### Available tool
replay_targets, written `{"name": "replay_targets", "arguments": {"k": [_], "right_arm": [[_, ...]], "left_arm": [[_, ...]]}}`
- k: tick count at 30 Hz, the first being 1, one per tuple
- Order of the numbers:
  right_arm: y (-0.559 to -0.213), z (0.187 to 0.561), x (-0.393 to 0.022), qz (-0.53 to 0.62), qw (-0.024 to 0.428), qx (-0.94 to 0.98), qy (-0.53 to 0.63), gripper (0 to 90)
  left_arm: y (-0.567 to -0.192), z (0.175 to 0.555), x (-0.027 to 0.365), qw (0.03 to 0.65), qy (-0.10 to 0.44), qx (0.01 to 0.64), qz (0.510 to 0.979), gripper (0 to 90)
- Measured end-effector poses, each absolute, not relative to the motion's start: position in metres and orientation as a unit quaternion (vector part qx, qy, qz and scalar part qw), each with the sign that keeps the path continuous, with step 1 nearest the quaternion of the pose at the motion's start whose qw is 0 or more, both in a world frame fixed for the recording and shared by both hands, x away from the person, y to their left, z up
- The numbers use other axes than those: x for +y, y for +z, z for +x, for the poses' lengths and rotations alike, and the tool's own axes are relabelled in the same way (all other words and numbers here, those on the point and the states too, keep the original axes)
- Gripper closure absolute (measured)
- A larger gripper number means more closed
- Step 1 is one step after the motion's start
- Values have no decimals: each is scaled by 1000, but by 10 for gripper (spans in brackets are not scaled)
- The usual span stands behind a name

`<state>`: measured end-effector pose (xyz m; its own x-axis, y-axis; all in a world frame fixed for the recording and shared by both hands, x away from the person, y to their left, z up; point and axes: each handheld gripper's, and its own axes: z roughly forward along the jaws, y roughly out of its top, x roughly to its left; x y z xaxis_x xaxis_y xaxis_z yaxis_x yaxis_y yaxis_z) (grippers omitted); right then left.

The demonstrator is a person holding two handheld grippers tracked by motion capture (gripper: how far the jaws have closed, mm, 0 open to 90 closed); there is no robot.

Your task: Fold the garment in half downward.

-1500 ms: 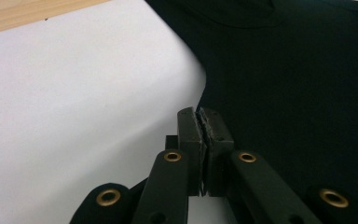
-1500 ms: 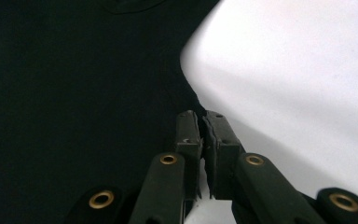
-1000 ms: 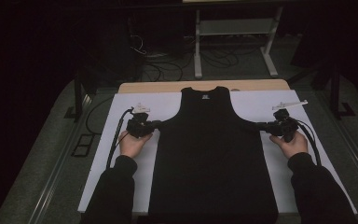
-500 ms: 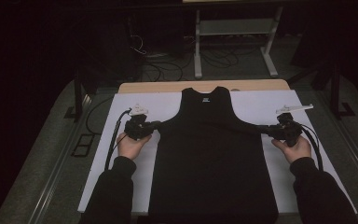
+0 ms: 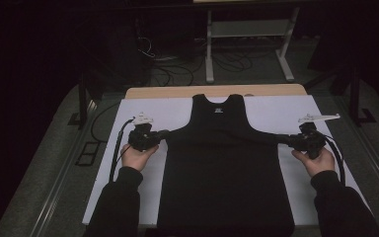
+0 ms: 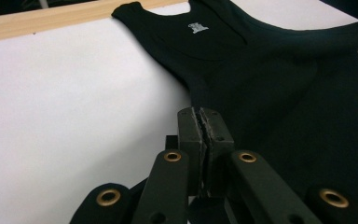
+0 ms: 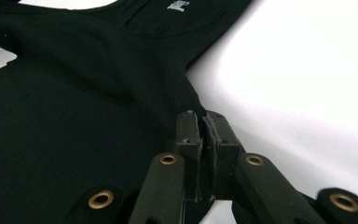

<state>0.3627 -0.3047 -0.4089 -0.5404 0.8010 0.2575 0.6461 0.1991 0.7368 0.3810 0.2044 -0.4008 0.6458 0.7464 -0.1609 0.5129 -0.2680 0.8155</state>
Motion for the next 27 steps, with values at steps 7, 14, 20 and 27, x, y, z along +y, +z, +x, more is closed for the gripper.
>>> {"name": "replay_targets", "arguments": {"k": [7,14,20,27], "right_arm": [[-408,353,-306,472,88,765,429,835],[-408,344,-308,474,86,763,431,834],[-407,337,-309,475,88,763,429,834],[-406,330,-306,470,86,767,429,834]], "left_arm": [[-402,373,206,450,124,400,789,866],[-401,365,209,454,121,402,786,866],[-402,359,210,453,115,404,786,866],[-402,351,209,455,110,400,788,866]]}}
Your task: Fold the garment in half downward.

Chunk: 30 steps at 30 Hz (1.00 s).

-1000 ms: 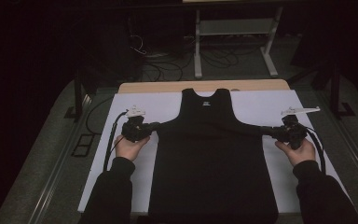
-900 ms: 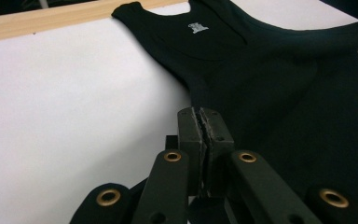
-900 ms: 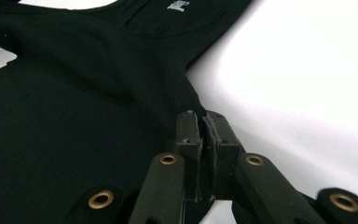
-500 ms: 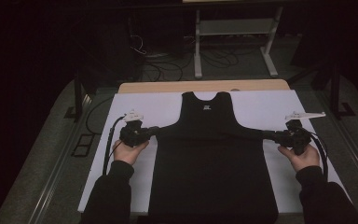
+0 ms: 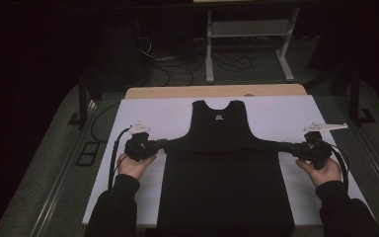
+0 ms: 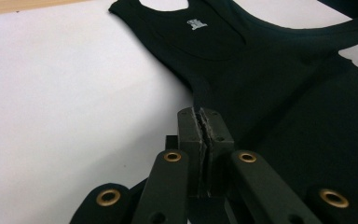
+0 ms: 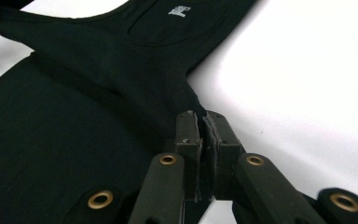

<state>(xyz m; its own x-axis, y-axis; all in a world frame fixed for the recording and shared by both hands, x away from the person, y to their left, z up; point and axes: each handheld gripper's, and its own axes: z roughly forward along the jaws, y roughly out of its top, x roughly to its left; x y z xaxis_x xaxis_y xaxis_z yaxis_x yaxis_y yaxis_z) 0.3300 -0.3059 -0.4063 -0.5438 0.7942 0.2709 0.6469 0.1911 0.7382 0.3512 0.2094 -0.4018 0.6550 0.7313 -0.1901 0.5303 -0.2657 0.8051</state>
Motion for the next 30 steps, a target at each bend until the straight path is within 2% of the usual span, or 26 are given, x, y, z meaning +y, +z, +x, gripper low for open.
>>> {"name": "replay_targets", "arguments": {"k": [12,17,30], "right_arm": [[-408,321,-305,468,80,771,425,834],[-407,317,-305,468,76,772,424,834],[-412,305,-303,470,46,783,405,831]], "left_arm": [[-403,340,211,453,98,402,790,866],[-404,335,209,434,104,390,805,865],[-410,323,208,417,100,392,814,865]]}}
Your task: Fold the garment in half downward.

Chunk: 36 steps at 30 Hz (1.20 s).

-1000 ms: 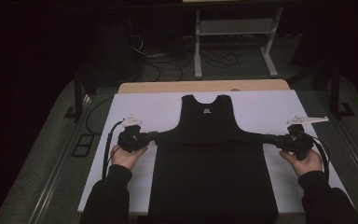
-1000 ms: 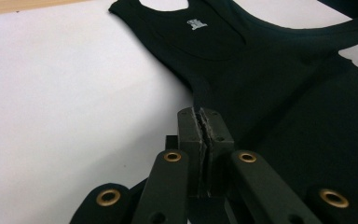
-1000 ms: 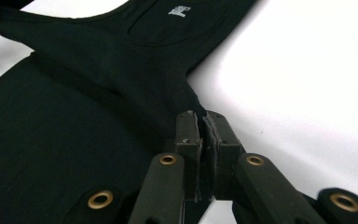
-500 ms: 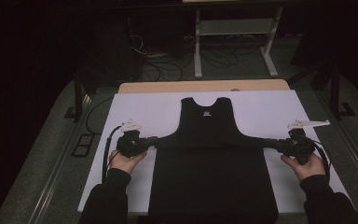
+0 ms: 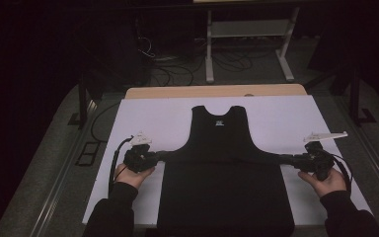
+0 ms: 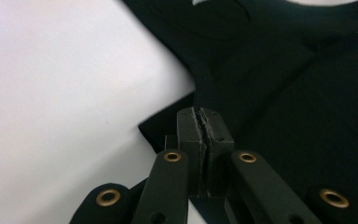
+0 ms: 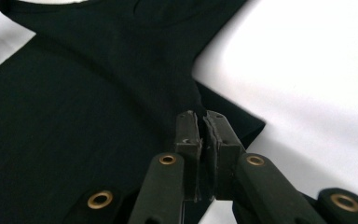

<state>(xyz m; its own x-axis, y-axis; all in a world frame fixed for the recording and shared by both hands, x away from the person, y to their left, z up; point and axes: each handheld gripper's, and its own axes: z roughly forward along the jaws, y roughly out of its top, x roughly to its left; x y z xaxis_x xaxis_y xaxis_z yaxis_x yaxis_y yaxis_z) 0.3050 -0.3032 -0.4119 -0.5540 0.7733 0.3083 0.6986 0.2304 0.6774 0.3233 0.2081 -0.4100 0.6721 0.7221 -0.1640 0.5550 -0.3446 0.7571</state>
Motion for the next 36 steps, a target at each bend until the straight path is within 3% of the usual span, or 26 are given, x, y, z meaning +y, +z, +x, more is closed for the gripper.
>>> {"name": "replay_targets", "arguments": {"k": [10,36], "right_arm": [[-420,300,-299,477,18,793,378,831],[-420,285,-301,466,16,797,384,831]], "left_arm": [[-412,312,208,417,91,390,816,865],[-417,299,213,401,72,383,829,865]]}}
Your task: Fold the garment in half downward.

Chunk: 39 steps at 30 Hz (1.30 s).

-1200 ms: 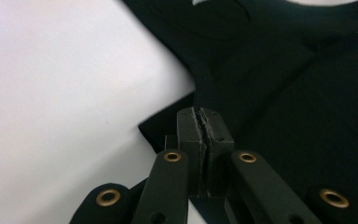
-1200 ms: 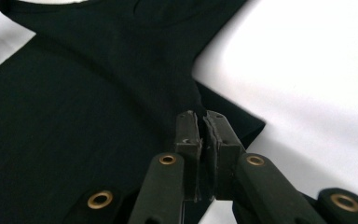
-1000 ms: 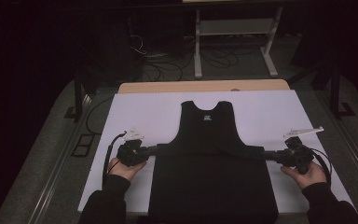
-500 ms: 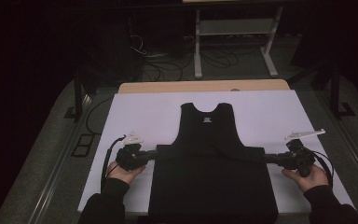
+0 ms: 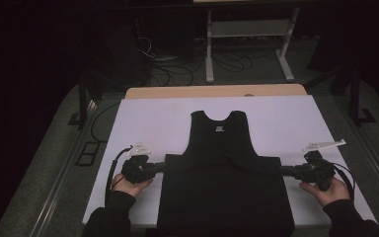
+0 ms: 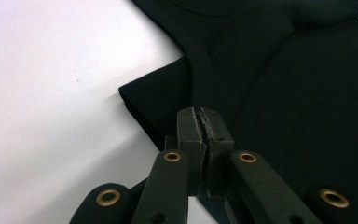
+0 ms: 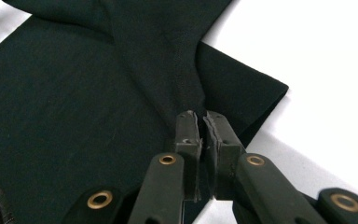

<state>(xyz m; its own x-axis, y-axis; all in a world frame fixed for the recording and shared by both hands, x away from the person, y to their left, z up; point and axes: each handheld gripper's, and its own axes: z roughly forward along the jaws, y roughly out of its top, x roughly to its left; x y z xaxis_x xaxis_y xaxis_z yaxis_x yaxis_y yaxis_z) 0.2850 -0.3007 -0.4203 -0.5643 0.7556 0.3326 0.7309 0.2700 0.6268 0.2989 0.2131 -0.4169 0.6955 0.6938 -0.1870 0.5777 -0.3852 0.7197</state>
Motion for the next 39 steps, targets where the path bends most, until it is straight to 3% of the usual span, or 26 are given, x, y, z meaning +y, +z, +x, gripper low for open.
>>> {"name": "replay_targets", "arguments": {"k": [39], "right_arm": [[-422,272,-307,489,5,793,362,837]], "left_arm": [[-421,293,221,377,53,399,834,865]]}}
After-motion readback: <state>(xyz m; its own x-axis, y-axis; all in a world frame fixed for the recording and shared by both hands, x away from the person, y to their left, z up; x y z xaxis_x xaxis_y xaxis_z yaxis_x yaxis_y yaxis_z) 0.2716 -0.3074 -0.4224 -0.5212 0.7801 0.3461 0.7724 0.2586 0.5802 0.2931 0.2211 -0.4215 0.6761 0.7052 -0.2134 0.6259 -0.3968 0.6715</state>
